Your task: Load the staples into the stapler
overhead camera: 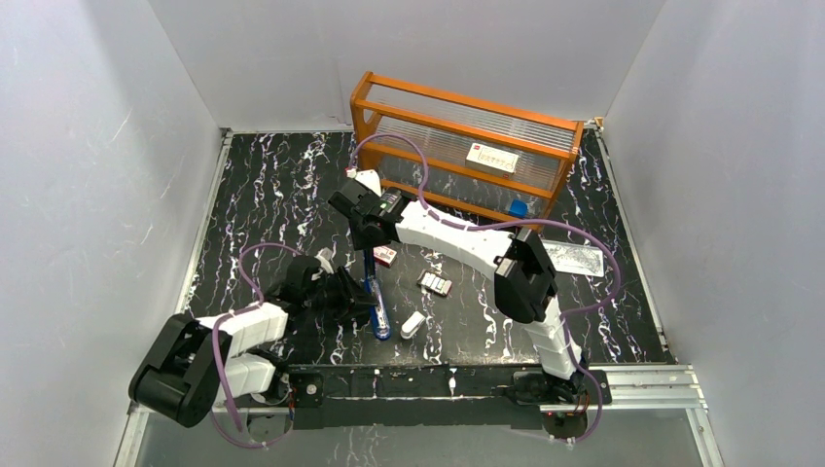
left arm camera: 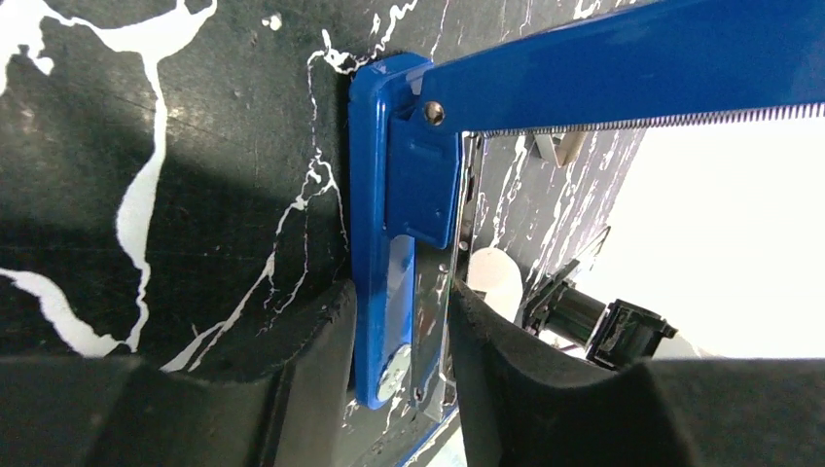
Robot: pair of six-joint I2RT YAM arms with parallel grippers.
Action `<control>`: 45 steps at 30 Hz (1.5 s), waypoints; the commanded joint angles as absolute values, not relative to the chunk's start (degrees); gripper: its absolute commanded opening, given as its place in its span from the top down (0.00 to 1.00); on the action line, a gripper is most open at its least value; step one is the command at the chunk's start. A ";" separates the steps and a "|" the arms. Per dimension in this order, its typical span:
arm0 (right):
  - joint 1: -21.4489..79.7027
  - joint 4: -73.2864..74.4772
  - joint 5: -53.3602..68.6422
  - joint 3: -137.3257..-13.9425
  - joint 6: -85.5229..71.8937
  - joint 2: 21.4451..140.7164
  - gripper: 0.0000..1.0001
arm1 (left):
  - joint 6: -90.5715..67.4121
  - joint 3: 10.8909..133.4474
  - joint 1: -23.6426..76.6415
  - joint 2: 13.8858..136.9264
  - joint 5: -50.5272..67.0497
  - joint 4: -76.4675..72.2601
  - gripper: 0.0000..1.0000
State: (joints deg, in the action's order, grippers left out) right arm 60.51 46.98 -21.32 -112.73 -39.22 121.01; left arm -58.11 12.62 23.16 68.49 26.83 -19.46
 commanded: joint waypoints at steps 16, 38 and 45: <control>59.33 39.24 -25.90 -115.01 -34.41 123.36 0.54 | -54.45 9.19 25.22 72.68 21.22 -12.48 0.76; 56.24 23.70 -6.54 -106.85 -25.31 114.67 0.20 | -53.07 11.84 25.31 72.19 20.88 -9.88 0.60; 55.26 22.52 -7.68 -102.22 -24.96 108.46 0.17 | -51.50 15.01 25.29 70.13 19.10 -5.98 0.56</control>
State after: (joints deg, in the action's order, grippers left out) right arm 55.88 27.77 -8.34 -103.20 -26.55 114.43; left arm -55.29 14.96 25.10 69.21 24.97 -16.40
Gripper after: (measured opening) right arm 0.830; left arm 0.435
